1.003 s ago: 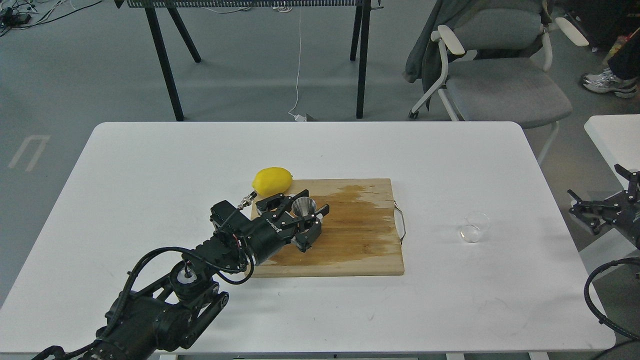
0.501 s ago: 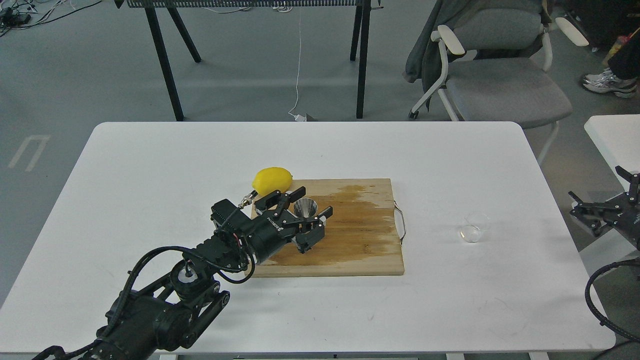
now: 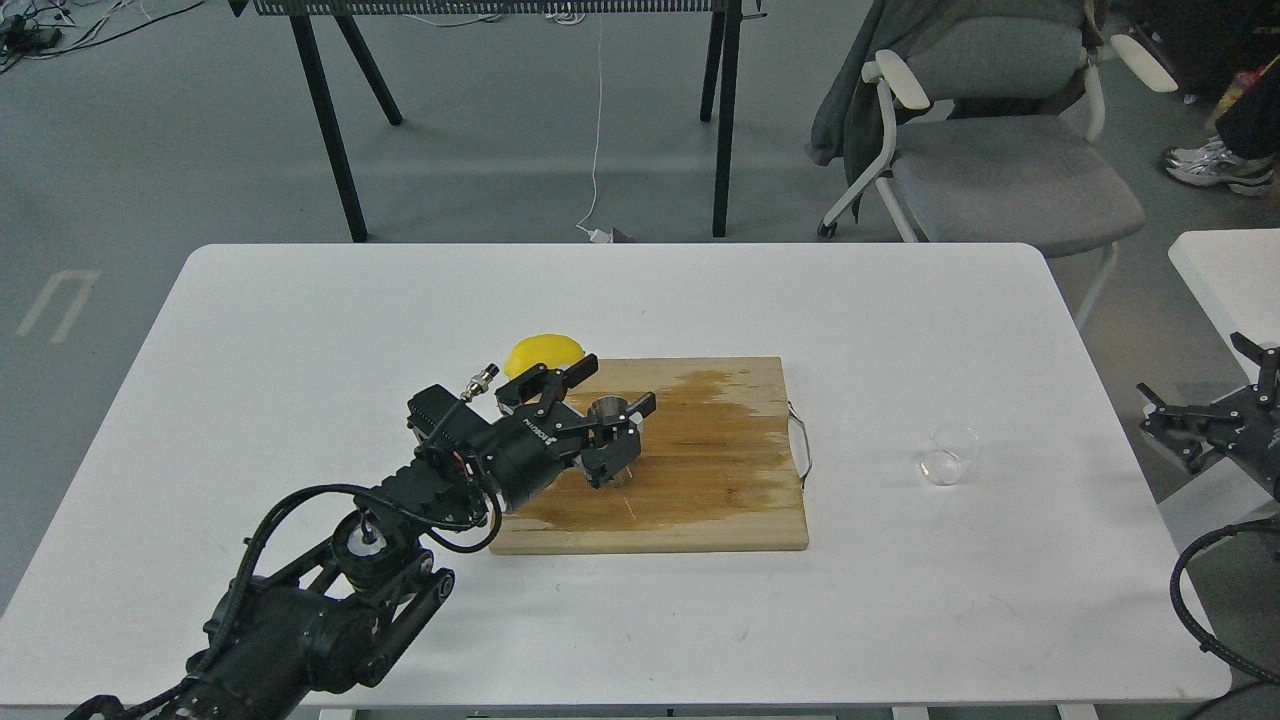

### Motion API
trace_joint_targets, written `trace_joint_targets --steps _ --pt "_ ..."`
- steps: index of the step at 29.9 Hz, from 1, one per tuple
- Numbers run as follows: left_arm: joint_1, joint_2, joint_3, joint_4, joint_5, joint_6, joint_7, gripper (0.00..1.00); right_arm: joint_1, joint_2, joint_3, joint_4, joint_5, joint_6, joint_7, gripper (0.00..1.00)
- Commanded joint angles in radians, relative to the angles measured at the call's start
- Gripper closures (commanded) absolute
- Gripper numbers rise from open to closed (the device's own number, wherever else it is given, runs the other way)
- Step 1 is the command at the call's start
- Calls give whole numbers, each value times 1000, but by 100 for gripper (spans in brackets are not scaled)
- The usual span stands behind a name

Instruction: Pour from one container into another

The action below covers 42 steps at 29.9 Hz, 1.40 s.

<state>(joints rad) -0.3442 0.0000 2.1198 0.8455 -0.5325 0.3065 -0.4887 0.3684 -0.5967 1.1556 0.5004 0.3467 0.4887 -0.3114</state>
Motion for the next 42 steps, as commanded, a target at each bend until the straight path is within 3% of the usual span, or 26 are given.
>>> trace_joint_targets --steps 1,4,7,11,18,24,28,33,42 --pt "5 0 -21 33 0 -17 0 13 1 0 0 1 0 0 0 0" --pt "34 0 -64 128 0 -153 0 13 1 -2 1 3 2 0 -2 0" --pt "65 0 -174 266 2 -444 0 12 1 -6 6 4 2 0 -3 0" --pt "62 0 -306 424 -3 -767 0 8 1 -8 7 4 2 0 -3 0" --pt "-90 0 -614 503 -30 -795 0 6 3 -8 10 18 3 0 -3 0" --pt "-235 0 -1041 478 -81 -795 0 6 11 -24 9 68 2 0 -11 0" --pt "-314 0 -1300 333 -81 -795 0 6 6 -51 10 148 2 0 -12 0" --pt "-406 29 -1457 17 -81 -795 0 4 6 -89 33 230 20 0 -20 1" --pt "-556 560 -1541 -715 -66 -795 0 0 3 -130 32 263 138 0 -95 1"
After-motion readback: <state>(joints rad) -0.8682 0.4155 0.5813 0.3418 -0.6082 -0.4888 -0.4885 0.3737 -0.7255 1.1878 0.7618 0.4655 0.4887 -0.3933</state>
